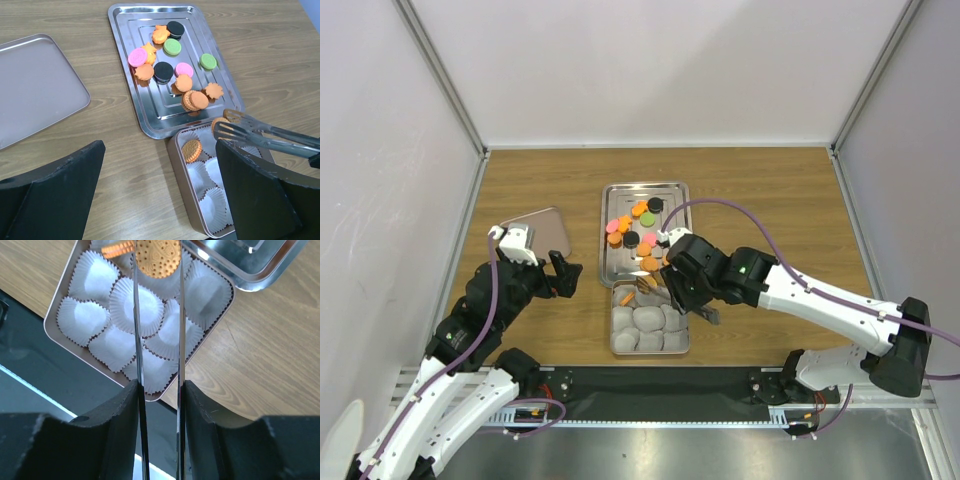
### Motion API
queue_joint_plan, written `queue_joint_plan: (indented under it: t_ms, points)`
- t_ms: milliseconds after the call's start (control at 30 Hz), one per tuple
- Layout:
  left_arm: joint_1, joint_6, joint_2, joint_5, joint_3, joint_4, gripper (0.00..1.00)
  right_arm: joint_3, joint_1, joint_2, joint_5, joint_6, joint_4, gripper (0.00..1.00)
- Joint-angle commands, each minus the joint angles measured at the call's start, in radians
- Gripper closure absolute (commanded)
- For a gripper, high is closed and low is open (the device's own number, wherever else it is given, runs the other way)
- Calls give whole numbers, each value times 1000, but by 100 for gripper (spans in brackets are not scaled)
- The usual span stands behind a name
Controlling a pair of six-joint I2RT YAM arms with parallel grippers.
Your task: Pack the cookies
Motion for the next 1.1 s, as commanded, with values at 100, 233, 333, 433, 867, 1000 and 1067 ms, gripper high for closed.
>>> queue_joint_plan:
  t_ms: [100, 233, 333, 433, 867, 1000, 1067]
  points:
    - [-8, -3, 5, -7, -1, 25, 0, -14, 18, -3, 13, 23, 45, 67]
    - [-8, -3, 5, -7, -1, 23, 0, -23, 20, -3, 13, 28, 53, 66]
    - [-8, -3, 3, -7, -1, 25, 0, -23, 21, 2, 14, 29, 55, 64]
    - [-9, -3, 3, -9, -1, 23, 0, -20, 21, 6, 19, 29, 52, 61]
    - [-9, -3, 0, -9, -1, 23, 0, -20, 23, 3, 30, 29, 45, 52]
    - [-9, -3, 2, -9, -1, 23, 0, -20, 24, 2, 27, 31, 45, 49]
    - [-9, -3, 0, -7, -1, 25, 0, -17, 24, 3, 27, 29, 44, 48]
